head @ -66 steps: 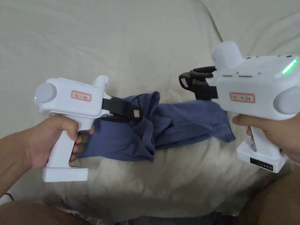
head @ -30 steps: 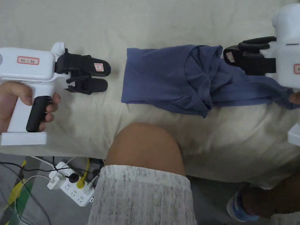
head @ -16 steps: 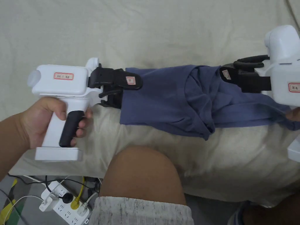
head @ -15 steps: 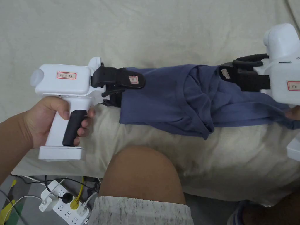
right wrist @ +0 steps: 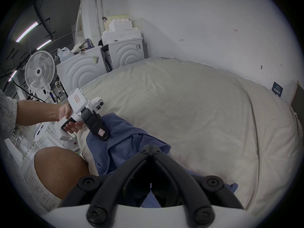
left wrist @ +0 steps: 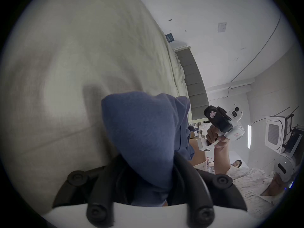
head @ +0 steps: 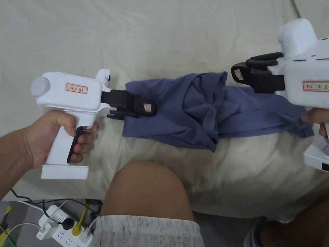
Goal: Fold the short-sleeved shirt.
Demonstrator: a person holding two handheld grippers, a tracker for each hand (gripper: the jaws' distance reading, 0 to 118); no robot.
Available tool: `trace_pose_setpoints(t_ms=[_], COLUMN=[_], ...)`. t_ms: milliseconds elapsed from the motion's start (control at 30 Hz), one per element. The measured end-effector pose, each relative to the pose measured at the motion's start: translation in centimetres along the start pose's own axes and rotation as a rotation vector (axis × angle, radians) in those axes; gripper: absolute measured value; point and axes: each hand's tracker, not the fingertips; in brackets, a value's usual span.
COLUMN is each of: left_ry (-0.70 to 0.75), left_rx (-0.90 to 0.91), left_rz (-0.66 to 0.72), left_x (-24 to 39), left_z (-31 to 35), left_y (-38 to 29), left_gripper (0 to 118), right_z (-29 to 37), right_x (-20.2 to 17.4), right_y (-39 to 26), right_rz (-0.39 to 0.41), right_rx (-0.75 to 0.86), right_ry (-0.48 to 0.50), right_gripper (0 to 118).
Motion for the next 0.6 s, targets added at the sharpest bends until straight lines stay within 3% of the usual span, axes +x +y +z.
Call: trace_pose_setpoints(t_ms=[367,600], left_ry=[0.051,0.142], left_rx=[-0.006,-0.005], left_rz=[-0.035,-0.036], left_x=[0.7,-0.3], left_z=[2.8,7.9], left_y=[1.2,0.9], left_gripper=[19,18], right_z=[0.0,-0.4], right_x=[-0.1,-0.2], right_y=[0.2,0.3], right_rz=[-0.003,-0.004], right_rx=[0.005,0.018], right_ry=[-0.01,0.005], right_gripper=[0,0])
